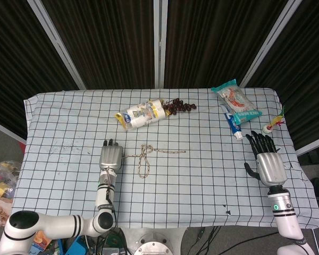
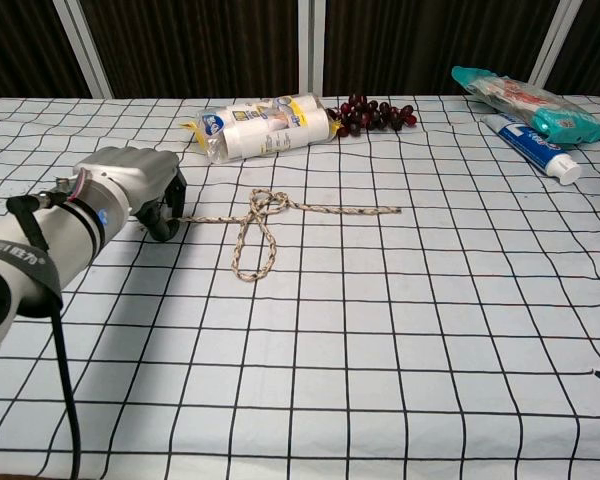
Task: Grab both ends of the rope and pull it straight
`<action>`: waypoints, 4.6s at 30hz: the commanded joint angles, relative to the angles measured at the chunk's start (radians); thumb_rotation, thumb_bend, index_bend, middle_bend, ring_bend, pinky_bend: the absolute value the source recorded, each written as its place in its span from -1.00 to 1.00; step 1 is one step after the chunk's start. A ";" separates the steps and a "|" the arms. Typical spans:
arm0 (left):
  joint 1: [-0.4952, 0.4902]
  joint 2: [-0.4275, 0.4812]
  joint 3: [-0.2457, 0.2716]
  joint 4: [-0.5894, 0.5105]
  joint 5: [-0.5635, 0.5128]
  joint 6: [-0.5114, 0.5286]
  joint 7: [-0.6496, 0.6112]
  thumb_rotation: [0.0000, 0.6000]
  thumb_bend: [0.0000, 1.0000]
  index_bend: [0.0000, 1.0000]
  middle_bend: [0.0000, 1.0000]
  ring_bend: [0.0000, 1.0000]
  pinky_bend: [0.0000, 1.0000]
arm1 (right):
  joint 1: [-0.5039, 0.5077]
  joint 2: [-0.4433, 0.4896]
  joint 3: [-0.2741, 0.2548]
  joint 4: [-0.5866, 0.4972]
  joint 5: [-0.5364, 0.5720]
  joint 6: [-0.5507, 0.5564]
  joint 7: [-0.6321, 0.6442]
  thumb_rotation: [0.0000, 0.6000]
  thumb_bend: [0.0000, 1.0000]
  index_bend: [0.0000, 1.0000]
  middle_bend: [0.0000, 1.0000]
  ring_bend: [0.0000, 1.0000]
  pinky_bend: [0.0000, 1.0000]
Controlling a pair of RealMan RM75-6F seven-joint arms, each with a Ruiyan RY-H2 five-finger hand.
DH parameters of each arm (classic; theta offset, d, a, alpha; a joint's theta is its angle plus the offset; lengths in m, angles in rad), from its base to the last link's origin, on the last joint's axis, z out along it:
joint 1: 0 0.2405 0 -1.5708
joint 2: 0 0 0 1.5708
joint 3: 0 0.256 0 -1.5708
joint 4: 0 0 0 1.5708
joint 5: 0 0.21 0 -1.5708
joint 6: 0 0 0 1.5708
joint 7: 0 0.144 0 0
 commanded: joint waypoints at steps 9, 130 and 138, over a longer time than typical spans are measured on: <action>0.000 0.005 0.005 -0.008 0.009 0.004 -0.006 1.00 -0.18 0.12 -0.34 -0.79 -0.70 | 0.039 -0.009 -0.013 -0.014 -0.033 -0.049 -0.032 1.00 -0.46 -1.00 -1.00 -1.00 -1.00; 0.008 0.120 0.024 -0.121 -0.094 0.004 -0.074 1.00 -0.18 0.13 -0.31 -0.77 -0.70 | 0.434 -0.594 0.095 0.545 0.197 -0.360 -0.093 1.00 -0.33 0.31 -0.89 -1.00 -1.00; 0.033 0.171 0.029 -0.132 -0.083 -0.029 -0.119 1.00 -0.18 0.14 -0.30 -0.77 -0.70 | 0.368 -0.538 0.082 0.465 0.203 -0.293 -0.103 1.00 -0.33 0.36 -0.87 -1.00 -1.00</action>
